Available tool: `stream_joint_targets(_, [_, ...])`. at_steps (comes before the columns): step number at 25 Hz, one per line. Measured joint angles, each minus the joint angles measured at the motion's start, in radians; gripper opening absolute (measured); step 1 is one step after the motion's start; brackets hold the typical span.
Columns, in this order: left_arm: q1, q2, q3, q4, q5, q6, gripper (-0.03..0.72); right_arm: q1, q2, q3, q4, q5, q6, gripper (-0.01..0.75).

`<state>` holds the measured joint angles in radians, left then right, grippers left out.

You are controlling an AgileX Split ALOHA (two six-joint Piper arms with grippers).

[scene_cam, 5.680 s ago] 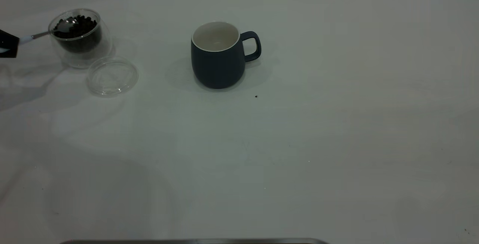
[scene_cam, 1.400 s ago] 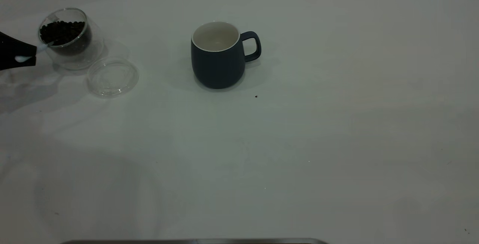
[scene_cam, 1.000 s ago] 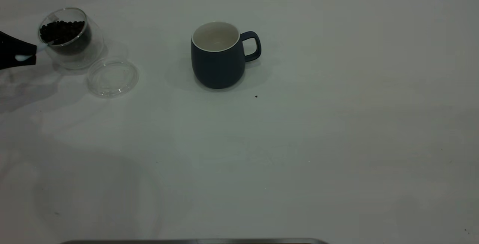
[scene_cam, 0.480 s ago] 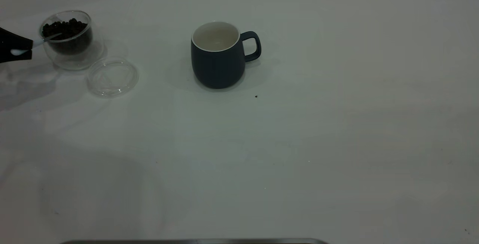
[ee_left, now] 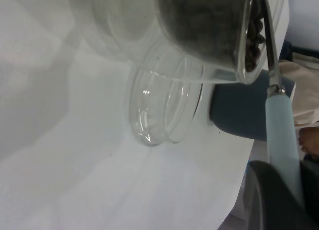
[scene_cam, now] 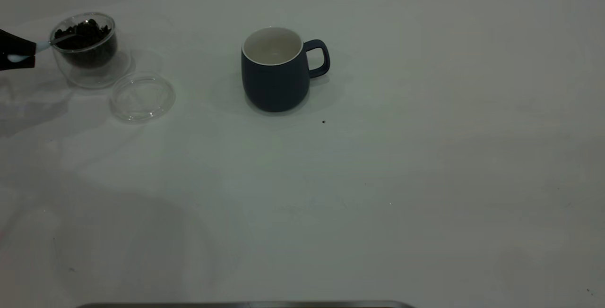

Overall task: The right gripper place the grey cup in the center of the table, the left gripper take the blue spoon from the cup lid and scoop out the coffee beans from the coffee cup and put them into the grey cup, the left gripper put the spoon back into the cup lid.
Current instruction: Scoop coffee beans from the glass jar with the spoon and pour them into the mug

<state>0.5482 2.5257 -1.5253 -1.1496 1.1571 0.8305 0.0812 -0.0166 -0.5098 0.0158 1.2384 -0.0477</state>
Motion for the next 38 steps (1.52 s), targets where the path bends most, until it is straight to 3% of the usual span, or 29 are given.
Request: stream_joint_targets(38, [0.0, -0.084, 0.03, 0.082, 0.0, -0.039, 0.132, 0.0, 0.0, 0.0, 0.0, 0.0, 0.0, 0.453])
